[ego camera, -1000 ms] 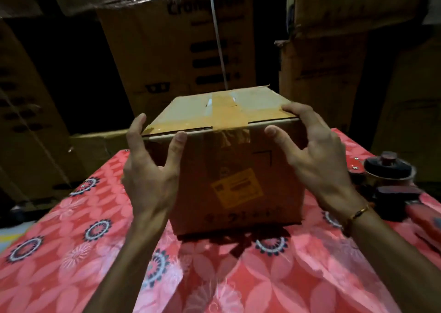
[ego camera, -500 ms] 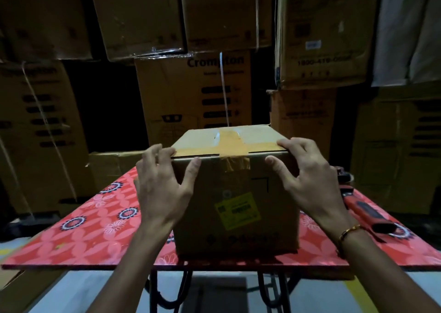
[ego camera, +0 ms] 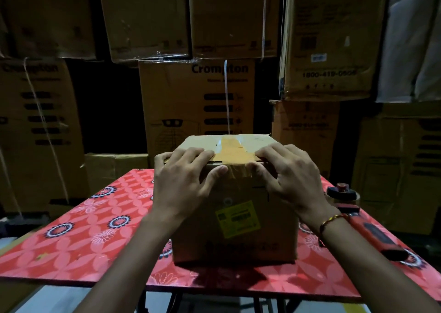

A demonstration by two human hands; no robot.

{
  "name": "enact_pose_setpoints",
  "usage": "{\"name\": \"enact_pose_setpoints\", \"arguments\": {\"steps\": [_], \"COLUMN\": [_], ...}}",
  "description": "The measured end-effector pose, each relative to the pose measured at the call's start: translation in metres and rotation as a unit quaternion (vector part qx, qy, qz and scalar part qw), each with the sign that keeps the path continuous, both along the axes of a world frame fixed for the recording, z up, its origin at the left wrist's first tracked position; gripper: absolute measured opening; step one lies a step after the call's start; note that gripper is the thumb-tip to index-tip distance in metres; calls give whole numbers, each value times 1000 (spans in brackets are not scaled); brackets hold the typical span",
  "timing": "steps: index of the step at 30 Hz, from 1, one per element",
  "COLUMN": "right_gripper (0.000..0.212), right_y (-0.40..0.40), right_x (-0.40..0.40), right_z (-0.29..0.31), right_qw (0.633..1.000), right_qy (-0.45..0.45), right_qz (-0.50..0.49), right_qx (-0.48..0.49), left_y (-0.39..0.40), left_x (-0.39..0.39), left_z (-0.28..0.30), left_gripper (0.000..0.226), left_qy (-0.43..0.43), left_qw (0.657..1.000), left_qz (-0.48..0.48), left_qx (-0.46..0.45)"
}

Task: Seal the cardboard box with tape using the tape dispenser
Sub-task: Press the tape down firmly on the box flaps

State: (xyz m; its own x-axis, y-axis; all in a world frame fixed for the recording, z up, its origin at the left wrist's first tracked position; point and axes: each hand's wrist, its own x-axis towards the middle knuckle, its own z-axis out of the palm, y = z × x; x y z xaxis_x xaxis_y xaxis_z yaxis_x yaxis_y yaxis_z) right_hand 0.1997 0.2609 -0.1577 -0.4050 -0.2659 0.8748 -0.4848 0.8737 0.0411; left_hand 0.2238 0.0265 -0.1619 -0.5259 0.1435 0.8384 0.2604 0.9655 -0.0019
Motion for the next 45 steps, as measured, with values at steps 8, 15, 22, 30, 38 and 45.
{"name": "enact_pose_setpoints", "arguments": {"steps": [8, 15, 22, 30, 38, 45], "right_gripper": [65, 72, 65, 57, 45, 50], "right_y": [-5, 15, -12, -6, -29, -36], "right_x": [-11, -2, -4, -3, 2, 1], "right_z": [-4, 3, 1, -5, -3, -3], "right_qw": [999, 992, 994, 992, 999, 1000], "right_qy": [10, -49, 34, 35, 8, -4], "right_qz": [-37, -24, -82, -5, 31, -8], "right_qx": [-8, 110, 65, 119, -33, -5], "left_y": [2, 4, 3, 3, 6, 4], "left_x": [-12, -10, -11, -12, -10, -10], "left_z": [-5, -5, -5, -5, -5, -5], "left_gripper": [52, 46, 48, 51, 47, 47], "left_qy": [29, 30, 29, 33, 34, 25], "left_qw": [999, 999, 999, 999, 999, 999], "left_qz": [-7, -2, -3, -5, -3, -5], "left_qx": [14, 17, 17, 17, 25, 22]}}
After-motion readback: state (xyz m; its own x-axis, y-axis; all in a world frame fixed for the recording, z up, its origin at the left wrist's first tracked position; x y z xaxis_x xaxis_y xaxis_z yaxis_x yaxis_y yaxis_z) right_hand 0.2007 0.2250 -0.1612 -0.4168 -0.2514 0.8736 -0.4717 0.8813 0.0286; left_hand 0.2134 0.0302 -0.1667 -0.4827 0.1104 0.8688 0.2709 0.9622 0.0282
